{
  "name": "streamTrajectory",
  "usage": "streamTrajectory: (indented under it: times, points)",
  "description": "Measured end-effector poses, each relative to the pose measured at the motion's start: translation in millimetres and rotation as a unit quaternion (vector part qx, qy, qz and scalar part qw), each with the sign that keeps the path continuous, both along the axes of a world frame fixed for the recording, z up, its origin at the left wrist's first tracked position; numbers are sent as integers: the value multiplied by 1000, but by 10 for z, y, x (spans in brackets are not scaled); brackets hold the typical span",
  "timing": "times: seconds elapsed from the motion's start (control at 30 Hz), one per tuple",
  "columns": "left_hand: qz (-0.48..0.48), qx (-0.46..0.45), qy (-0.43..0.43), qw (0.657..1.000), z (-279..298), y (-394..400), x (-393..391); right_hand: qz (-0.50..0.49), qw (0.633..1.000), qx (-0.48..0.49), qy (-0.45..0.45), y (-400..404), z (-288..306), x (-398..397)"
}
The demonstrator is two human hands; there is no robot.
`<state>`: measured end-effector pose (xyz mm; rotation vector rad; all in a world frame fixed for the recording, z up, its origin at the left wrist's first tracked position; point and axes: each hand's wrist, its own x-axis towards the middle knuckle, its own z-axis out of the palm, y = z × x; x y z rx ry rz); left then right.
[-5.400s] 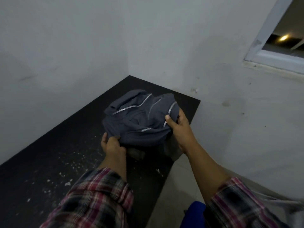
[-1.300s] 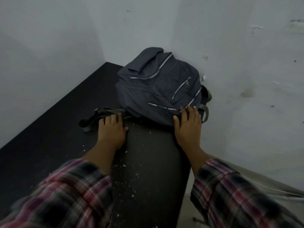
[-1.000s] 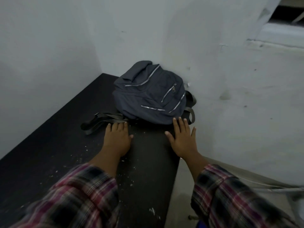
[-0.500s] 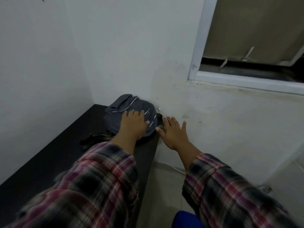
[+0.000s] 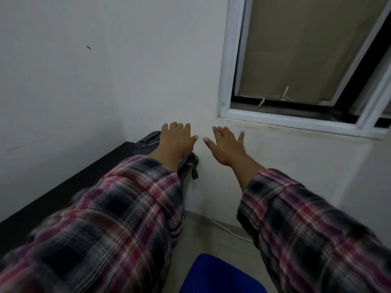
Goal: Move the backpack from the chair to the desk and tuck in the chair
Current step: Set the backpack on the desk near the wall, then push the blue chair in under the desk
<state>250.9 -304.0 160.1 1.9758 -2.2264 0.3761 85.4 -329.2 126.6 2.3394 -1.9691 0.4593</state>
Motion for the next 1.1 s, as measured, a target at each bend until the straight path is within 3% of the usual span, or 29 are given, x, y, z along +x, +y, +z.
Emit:
streamTrajectory:
  times: [0.2,0.6,0.9,1.1]
  points:
    - [9,-20,21,1000,118,652,-422,5,1000,-11,18,603,219,-447]
    - [-23,-51,45,997,107,1586,-951,-24,998,-43,-31,1637,320,-1069]
    - [-68,76,42,994,-884,2496,-1664,-78,995,55,-10,2752,-552,-1901]
    - [-159,179,68,969,-1557,3045,-2455,-147,978,149,4,3210,-1238,-2587]
